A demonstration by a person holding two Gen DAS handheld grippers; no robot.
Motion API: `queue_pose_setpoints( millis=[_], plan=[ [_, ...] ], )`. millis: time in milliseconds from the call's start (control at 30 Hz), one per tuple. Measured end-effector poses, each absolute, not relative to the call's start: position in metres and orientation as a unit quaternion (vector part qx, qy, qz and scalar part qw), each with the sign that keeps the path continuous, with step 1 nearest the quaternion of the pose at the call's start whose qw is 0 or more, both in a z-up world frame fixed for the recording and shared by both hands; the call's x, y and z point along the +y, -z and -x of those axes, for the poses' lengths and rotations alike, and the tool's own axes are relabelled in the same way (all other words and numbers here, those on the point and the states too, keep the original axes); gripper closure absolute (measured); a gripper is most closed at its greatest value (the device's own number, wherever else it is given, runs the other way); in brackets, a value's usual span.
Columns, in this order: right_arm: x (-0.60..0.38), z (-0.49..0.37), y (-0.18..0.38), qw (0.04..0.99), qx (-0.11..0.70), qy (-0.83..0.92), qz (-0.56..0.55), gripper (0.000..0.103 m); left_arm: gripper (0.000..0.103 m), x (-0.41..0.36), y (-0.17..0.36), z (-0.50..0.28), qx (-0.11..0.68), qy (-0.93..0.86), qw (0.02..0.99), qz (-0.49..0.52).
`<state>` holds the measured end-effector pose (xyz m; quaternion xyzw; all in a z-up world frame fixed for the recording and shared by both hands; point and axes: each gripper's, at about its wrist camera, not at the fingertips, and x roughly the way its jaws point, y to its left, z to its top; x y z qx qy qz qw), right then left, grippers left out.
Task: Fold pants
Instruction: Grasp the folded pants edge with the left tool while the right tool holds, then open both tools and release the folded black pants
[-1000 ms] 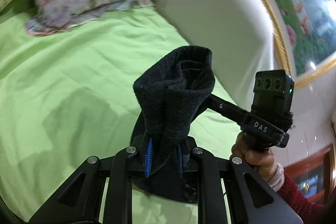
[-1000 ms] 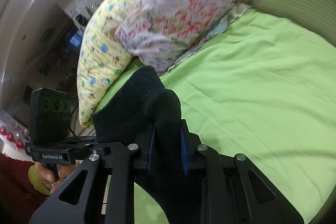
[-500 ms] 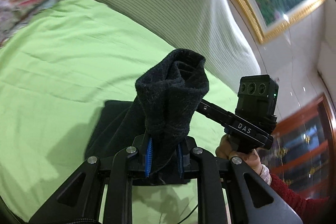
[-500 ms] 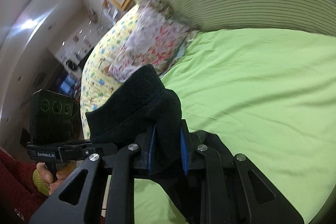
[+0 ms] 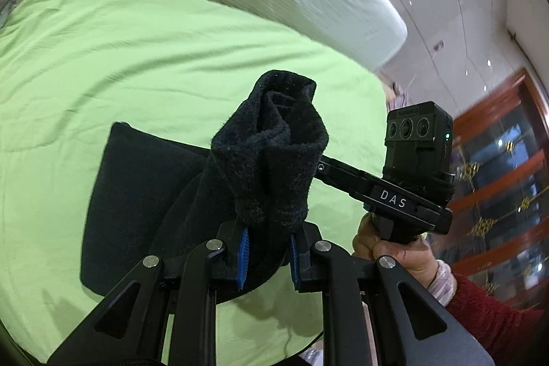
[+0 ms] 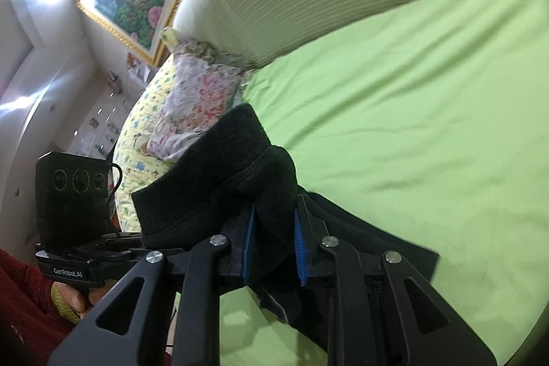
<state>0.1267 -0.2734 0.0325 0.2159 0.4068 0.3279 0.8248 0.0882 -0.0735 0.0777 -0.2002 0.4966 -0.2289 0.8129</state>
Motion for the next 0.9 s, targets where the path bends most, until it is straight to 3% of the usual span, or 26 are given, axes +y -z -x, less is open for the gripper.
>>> queue_pose_setpoints(
  millis=[433, 500, 733, 800, 900],
  plan=[
    [-0.291, -0.130, 0.000, 0.824, 0.434, -0.286, -0.227, 0.078, 0.080, -0.131, -0.050, -0.094, 0.510, 0.222, 0.826, 0.093],
    [-0.293, -0.131, 0.002, 0.825, 0.441, -0.276, -0.221, 0.077, 0.073, -0.139, -0.045, -0.093, 0.512, 0.226, 0.825, 0.082],
    [-0.313, -0.119, 0.011, 0.827, 0.461, -0.232, -0.222, 0.077, 0.065, -0.150, -0.028, -0.094, 0.527, 0.243, 0.812, 0.059],
    [-0.322, -0.113, 0.011, 0.832, 0.461, -0.210, -0.228, 0.077, 0.054, -0.153, -0.026, -0.095, 0.530, 0.251, 0.808, 0.056],
    [-0.337, -0.102, 0.010, 0.837, 0.456, -0.176, -0.246, 0.073, 0.047, -0.157, -0.022, -0.097, 0.539, 0.261, 0.799, 0.059]
  ],
)
